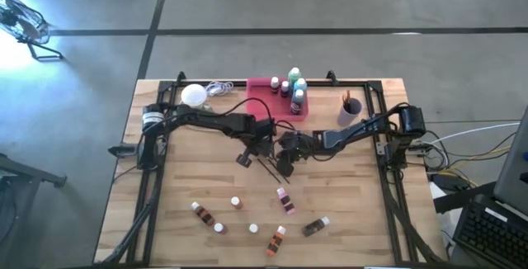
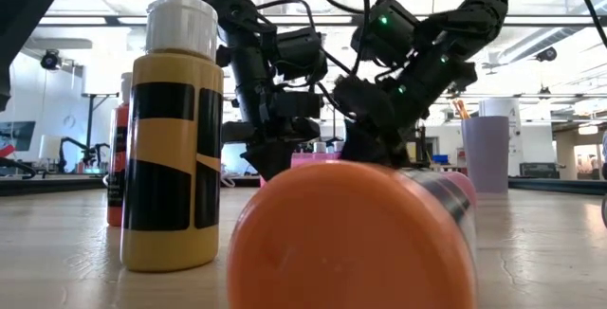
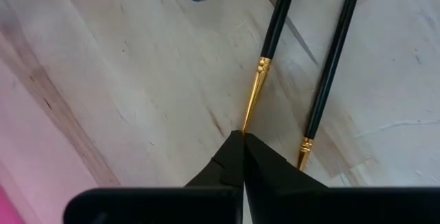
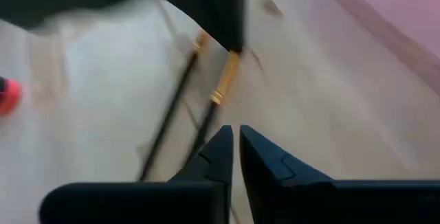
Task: Pick & Place Paint Supplies
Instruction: Put the black gold paint brush into the violet cup
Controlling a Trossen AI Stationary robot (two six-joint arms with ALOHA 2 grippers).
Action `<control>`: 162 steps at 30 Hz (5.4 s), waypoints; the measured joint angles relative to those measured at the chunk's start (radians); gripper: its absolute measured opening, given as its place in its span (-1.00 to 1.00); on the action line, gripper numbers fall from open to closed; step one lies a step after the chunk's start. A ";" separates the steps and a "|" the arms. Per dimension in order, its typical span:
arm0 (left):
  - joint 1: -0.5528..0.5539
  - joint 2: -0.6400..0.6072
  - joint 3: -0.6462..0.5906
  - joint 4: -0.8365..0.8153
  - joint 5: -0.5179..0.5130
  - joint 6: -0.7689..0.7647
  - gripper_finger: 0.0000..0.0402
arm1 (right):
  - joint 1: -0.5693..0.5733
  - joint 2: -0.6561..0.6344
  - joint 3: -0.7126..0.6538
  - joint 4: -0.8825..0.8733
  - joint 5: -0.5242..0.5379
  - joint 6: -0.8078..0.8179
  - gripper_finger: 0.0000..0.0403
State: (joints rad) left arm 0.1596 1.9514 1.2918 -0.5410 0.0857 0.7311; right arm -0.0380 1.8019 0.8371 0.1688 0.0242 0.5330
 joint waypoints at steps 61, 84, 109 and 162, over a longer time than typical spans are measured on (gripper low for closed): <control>-0.024 -0.016 0.191 -0.167 -0.164 -0.051 -1.00 | 0.088 -0.262 -0.065 -0.174 0.290 0.015 -0.09; -0.026 -0.025 0.309 -0.193 -0.165 -0.032 -1.00 | 0.105 -0.183 -0.064 -0.079 0.295 0.027 -0.75; 0.060 -0.091 0.286 -0.234 -0.246 -0.196 -0.27 | 0.151 -0.251 -0.070 -0.330 0.456 0.085 -0.95; 0.033 -0.187 -0.064 1.238 0.279 -0.609 -0.14 | 0.290 -0.888 -0.390 0.283 0.605 -0.443 -0.94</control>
State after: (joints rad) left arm 0.1922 1.7645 1.2277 0.6973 0.3644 0.1219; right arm 0.2523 0.9136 0.4475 0.4523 0.6296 0.0904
